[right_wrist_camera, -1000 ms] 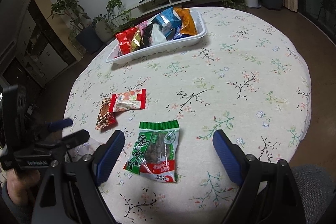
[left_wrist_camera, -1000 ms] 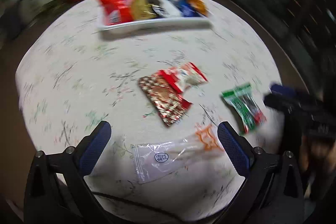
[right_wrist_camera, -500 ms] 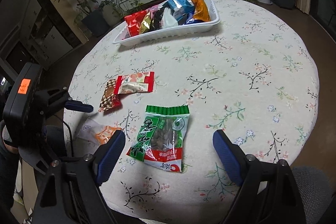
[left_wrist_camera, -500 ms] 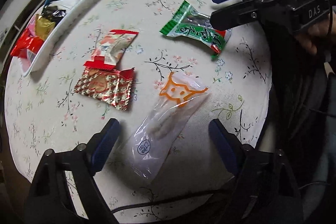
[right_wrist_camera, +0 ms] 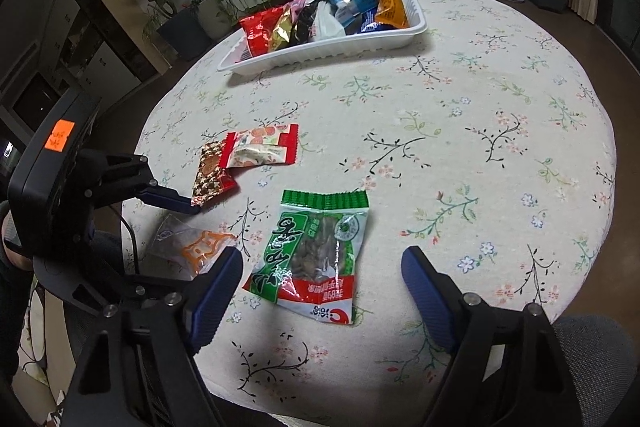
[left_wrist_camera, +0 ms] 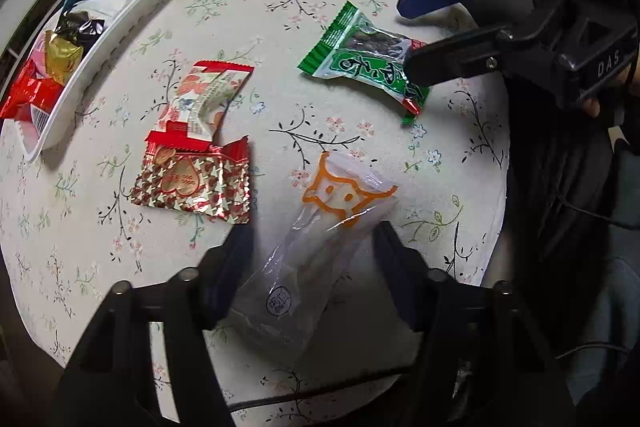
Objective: Organize snacks
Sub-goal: 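Grasp the clear packet with orange print with the left tool, then grasp the green packet with the right tool while the left tool holds the clear packet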
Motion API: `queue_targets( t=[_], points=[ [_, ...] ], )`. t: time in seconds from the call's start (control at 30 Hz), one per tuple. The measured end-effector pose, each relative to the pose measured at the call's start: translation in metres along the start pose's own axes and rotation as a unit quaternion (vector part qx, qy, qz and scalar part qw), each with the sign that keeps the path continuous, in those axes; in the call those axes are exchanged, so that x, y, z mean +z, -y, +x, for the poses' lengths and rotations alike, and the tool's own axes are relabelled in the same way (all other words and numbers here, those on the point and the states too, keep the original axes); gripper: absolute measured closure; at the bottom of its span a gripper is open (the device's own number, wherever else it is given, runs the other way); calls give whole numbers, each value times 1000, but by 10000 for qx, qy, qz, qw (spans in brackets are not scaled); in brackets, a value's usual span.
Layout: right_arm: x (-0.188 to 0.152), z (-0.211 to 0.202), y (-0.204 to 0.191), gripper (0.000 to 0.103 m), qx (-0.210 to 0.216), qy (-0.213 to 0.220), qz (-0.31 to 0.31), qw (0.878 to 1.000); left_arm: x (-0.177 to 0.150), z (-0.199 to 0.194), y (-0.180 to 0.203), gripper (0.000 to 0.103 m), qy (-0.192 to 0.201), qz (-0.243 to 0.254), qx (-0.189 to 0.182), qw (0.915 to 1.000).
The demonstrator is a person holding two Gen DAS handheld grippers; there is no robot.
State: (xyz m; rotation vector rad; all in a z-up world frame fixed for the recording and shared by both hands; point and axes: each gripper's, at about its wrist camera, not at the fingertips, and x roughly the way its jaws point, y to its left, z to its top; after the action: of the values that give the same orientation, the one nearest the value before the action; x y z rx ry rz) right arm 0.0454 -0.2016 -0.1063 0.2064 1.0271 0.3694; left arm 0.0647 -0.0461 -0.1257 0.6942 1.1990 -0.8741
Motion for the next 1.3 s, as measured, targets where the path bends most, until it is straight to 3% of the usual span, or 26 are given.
queue_targets(
  t=[0.03,0.1,0.33,0.57,0.77,0.93,1.07,1.3],
  points=[
    [0,0,0,20,3,-11,-1,10000,2,-2,3,60,-9,-53,13,10000],
    [0,0,-1,20,5,-13,0,10000,3,-2,3,67,-31,-146,51,9999],
    [2,-1,-1,21,-13,-36,-8,10000,1,-7,18,82,-8,-410,323,9986],
    [4,-1,-10,21,-153,-56,-176,9997,-18,-15,10,83,408,-1231,202,9913],
    [6,10,-14,32,-254,-231,-197,9992,-41,-22,0,83,876,-1966,-48,9766],
    [5,22,-22,32,-367,-433,-305,9979,-63,-29,-6,83,1294,-2629,-202,9559],
    [7,30,-27,32,-588,-498,-421,9961,-77,-37,-7,83,1507,-2874,-276,9455],
    [6,35,-33,53,-1015,-558,-729,9906,-81,-36,0,83,1687,-3114,-247,9348]
  ],
)
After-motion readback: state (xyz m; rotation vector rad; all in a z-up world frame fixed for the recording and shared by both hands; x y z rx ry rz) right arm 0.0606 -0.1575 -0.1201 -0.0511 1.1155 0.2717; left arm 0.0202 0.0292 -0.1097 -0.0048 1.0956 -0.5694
